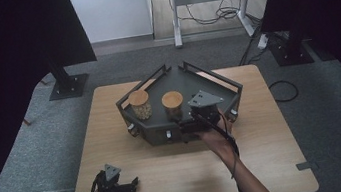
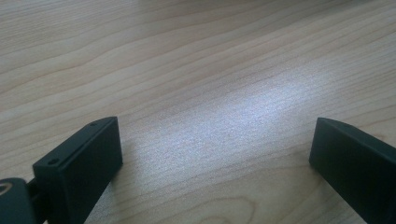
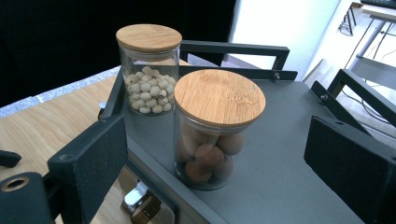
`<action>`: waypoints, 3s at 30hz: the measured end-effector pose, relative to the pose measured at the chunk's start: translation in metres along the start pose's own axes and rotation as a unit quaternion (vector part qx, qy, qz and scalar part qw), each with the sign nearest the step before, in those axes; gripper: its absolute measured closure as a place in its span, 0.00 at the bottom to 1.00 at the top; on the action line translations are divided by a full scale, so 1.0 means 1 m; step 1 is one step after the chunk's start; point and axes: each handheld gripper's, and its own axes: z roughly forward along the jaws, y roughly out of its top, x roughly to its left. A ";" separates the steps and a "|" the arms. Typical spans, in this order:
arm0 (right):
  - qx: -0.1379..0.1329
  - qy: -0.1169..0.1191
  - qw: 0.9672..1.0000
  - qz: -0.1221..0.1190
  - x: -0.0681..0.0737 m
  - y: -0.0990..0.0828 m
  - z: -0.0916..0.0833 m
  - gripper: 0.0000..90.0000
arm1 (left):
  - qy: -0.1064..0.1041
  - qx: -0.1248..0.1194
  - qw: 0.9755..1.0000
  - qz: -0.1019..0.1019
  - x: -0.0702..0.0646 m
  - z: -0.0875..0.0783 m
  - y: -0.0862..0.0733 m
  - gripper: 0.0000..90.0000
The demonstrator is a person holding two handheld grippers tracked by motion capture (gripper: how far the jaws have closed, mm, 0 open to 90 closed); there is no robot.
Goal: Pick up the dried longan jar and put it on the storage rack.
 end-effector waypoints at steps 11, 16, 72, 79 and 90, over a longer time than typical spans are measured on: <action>0.000 0.003 1.000 -0.008 0.003 -0.003 -0.011 0.07 | 0.000 0.000 1.000 0.000 0.000 0.000 0.000 0.03; -0.002 0.002 1.000 -0.011 0.004 -0.006 -0.017 0.07 | 0.001 0.000 1.000 -0.001 -0.001 0.000 0.000 0.02; -0.001 -0.038 0.999 -0.005 0.002 -0.056 -0.069 0.07 | 0.003 0.000 1.000 -0.004 -0.001 0.000 0.000 0.02; -0.004 -0.047 0.999 -0.006 0.003 -0.063 -0.076 0.07 | 0.003 0.001 1.000 -0.004 -0.001 0.000 0.000 0.02; -0.004 -0.060 0.998 -0.001 0.002 -0.076 -0.084 0.07 | 0.003 0.000 1.000 -0.004 -0.001 0.000 0.000 0.02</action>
